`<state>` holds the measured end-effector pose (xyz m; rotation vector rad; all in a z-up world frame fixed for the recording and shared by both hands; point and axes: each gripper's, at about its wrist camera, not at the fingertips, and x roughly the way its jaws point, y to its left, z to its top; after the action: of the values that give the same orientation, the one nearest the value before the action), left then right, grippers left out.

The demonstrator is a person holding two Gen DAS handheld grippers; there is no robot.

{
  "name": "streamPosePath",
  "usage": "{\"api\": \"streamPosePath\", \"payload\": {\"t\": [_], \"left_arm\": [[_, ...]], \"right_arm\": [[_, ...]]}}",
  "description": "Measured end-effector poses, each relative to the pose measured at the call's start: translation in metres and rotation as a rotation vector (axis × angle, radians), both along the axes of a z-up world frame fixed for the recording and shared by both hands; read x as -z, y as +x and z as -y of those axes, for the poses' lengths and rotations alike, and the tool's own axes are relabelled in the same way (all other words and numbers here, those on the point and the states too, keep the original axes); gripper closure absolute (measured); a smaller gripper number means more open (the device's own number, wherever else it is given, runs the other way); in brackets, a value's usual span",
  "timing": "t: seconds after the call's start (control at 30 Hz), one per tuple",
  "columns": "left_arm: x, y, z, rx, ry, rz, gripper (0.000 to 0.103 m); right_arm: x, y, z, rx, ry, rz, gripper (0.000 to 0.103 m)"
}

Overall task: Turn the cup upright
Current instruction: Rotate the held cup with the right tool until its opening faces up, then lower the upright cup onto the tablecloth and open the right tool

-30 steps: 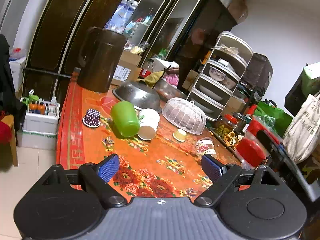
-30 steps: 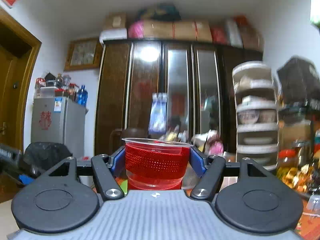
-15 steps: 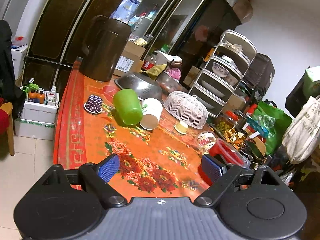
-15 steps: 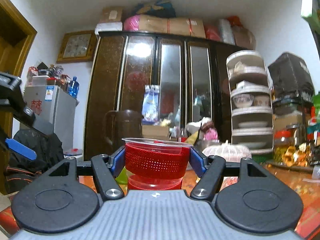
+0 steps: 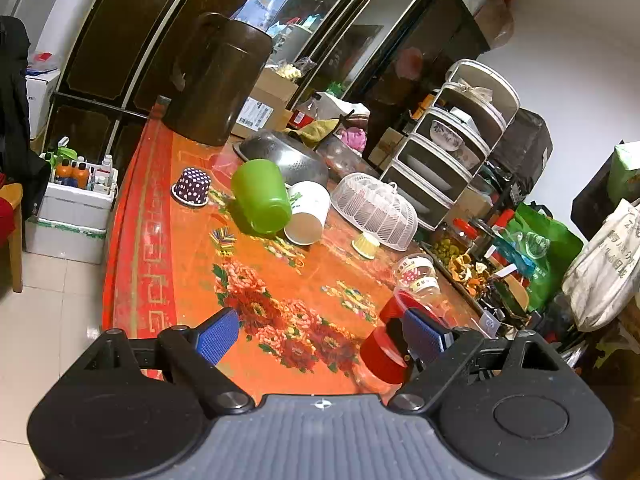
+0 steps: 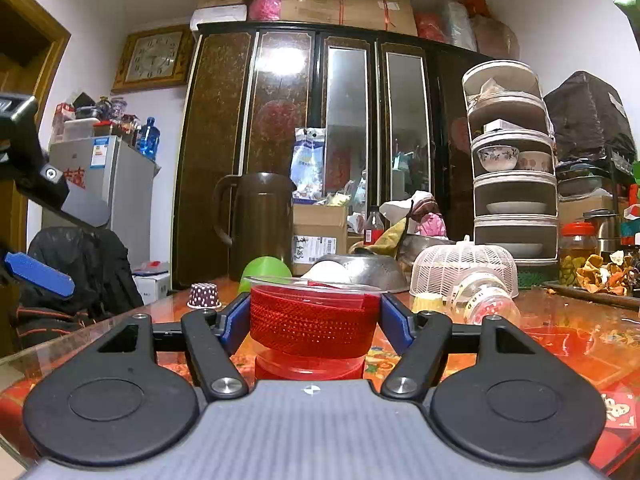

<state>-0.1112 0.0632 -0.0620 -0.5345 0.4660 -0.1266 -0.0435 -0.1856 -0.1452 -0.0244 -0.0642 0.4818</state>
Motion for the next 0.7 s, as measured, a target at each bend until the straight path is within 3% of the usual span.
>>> {"api": "streamPosePath", "payload": {"t": [0.13,0.33,0.43,0.5,0.57,0.7], "left_arm": [[0.000,0.000,0.003,-0.003,0.008,-0.001,0.012],[0.001,0.001,0.009,-0.010,0.029,-0.006,0.011],[0.003,0.001,0.012,-0.049,0.066,-0.007,0.002],[0.001,0.004,0.017,-0.048,0.134,-0.038,0.001],[-0.003,0.004,0.022,-0.027,0.197,-0.057,0.001],[-0.024,-0.007,0.036,0.010,0.293,-0.048,0.001]], "right_arm": [[0.001,-0.003,-0.001,-0.009,-0.005,0.006,0.027],[0.002,-0.001,-0.001,-0.031,-0.009,-0.034,0.006],[-0.002,-0.004,0.006,-0.043,-0.002,-0.063,0.001],[-0.009,-0.009,0.018,-0.063,0.022,-0.088,0.001],[-0.022,-0.012,0.033,-0.089,0.042,-0.165,0.001],[-0.064,-0.018,0.055,-0.023,-0.020,-0.386,0.001]]}}
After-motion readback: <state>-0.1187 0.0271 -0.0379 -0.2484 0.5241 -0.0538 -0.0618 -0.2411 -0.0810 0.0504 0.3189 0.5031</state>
